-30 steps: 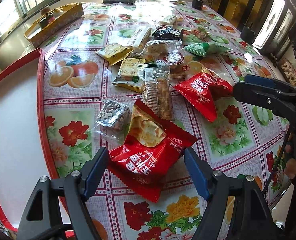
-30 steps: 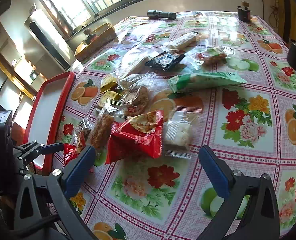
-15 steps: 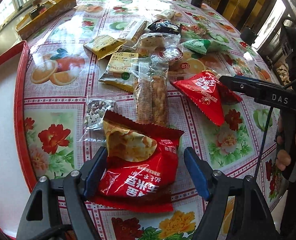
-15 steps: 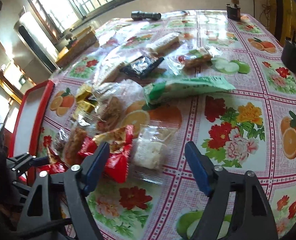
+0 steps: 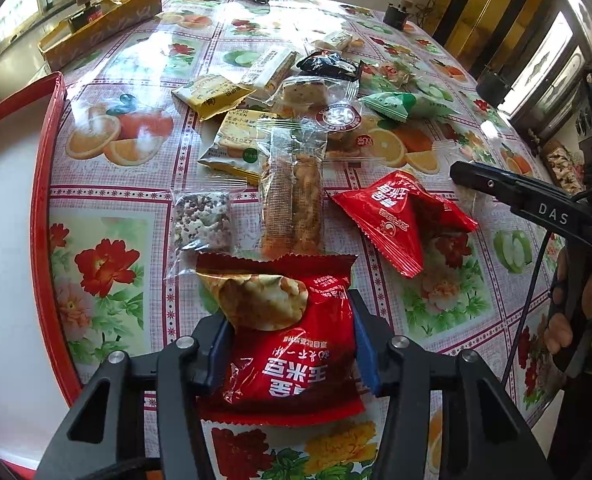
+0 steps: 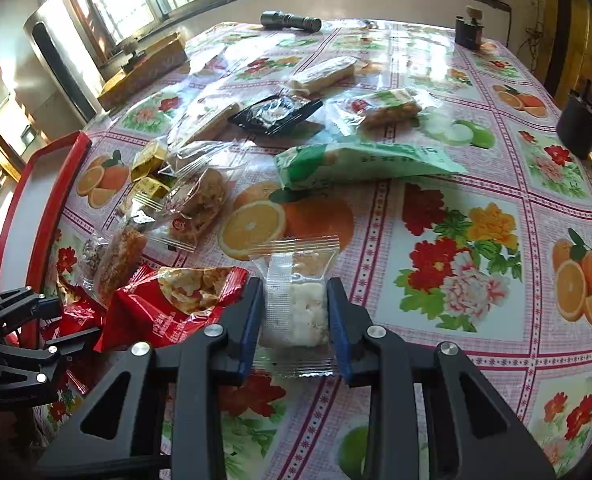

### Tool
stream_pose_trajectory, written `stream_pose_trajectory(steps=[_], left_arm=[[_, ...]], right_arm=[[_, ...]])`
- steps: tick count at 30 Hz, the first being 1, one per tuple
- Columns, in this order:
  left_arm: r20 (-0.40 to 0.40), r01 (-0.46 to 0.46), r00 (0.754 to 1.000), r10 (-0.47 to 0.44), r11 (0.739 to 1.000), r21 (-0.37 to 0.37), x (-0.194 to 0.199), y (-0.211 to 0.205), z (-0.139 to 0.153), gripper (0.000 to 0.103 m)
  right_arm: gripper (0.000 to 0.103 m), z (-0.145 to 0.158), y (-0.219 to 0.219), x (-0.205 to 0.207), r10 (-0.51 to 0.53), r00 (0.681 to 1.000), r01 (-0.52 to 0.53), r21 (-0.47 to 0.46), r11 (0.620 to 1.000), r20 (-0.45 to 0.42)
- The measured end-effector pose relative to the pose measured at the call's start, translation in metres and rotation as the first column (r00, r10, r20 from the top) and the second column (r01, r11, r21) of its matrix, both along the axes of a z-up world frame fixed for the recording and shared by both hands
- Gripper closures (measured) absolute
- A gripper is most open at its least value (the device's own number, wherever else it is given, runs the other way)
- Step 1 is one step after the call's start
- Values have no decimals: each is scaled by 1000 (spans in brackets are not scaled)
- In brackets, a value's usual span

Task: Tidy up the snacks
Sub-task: 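Grasp the red chip bag with the left tool while the right tool grasps the clear white-candy bag, then carry both bags over the red-rimmed tray and open both tools to drop them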

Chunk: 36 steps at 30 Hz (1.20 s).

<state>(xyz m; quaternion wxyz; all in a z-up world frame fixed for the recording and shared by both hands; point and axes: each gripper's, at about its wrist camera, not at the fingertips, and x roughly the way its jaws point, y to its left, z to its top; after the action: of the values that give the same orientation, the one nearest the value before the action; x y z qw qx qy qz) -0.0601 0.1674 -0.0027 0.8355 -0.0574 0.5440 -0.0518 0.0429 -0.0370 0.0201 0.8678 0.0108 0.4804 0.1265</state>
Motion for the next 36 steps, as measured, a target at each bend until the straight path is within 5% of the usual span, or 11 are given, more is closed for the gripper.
stream_pose_trajectory(steps=[9,18,36], left_arm=[[27,-64,998,64,998,21,-18,2,15,52],[119,-157,981,151,987,46,-49,37,55,52],[185,-456,880,438,887,71,-102,155,73,52]], right_arm=[[69,29,-5,-24,5,999,-10,105,994,54],[69,58,42,-46,154,982,-172,197,965,106],[69,48,194,-60,472,878,-476,246,844,78]])
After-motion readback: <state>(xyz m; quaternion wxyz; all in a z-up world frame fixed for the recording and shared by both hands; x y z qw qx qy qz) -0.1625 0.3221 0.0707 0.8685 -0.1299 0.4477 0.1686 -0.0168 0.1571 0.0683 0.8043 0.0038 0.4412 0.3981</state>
